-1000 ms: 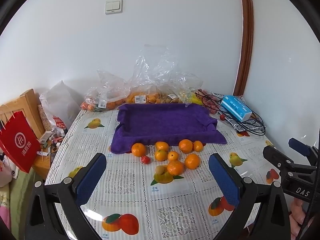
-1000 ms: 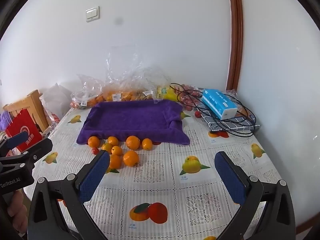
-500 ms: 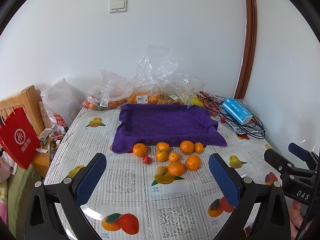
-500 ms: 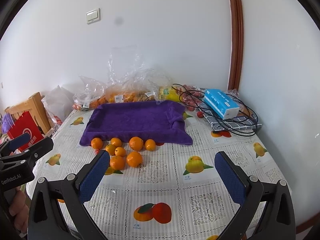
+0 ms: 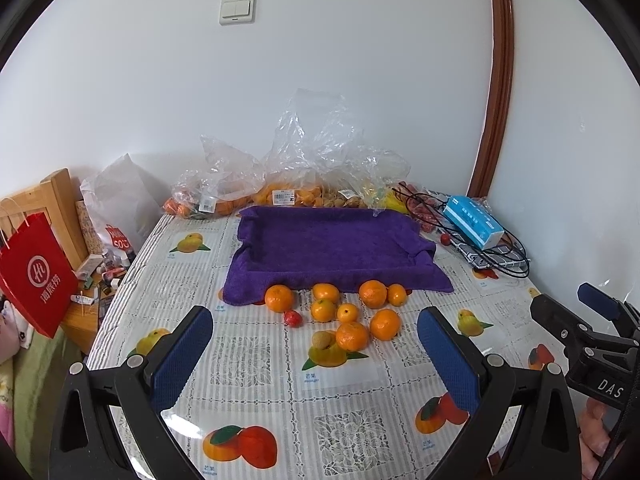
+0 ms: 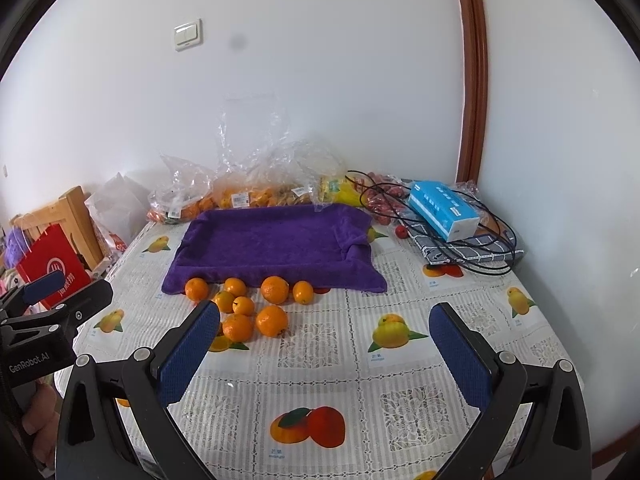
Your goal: Organize fruits
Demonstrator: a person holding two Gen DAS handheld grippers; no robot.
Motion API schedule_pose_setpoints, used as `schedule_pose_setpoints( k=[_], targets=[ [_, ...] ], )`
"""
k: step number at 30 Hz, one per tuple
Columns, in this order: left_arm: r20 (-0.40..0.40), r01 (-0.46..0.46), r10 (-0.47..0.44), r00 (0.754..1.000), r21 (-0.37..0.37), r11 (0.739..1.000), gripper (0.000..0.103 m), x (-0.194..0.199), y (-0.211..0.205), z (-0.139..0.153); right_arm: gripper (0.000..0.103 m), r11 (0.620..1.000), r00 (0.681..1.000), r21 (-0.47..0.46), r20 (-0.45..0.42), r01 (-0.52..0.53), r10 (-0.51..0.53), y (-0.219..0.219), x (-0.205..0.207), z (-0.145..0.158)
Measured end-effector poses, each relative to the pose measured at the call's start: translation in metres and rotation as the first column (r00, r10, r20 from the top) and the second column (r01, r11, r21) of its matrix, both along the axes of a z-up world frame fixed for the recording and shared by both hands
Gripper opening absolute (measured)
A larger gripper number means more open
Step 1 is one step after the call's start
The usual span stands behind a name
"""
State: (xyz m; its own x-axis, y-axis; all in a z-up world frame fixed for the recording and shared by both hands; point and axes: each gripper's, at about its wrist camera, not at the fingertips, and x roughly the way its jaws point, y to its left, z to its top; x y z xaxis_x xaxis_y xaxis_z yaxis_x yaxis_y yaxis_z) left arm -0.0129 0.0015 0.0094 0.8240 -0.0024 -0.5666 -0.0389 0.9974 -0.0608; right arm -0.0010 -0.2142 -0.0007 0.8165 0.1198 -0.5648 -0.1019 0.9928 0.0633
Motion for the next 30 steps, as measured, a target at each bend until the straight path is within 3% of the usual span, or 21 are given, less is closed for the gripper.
schedule_pose_setpoints(
  k=[30],
  targets=[
    [0.010,0.002,-0.002,1.000,-0.023,1.000,0.103,-0.0036,0.0034,0.0013,0.103,1.000,1.000,0.000,0.011,-0.008,0.008,0.0050,-0.0050,0.0057]
  ],
)
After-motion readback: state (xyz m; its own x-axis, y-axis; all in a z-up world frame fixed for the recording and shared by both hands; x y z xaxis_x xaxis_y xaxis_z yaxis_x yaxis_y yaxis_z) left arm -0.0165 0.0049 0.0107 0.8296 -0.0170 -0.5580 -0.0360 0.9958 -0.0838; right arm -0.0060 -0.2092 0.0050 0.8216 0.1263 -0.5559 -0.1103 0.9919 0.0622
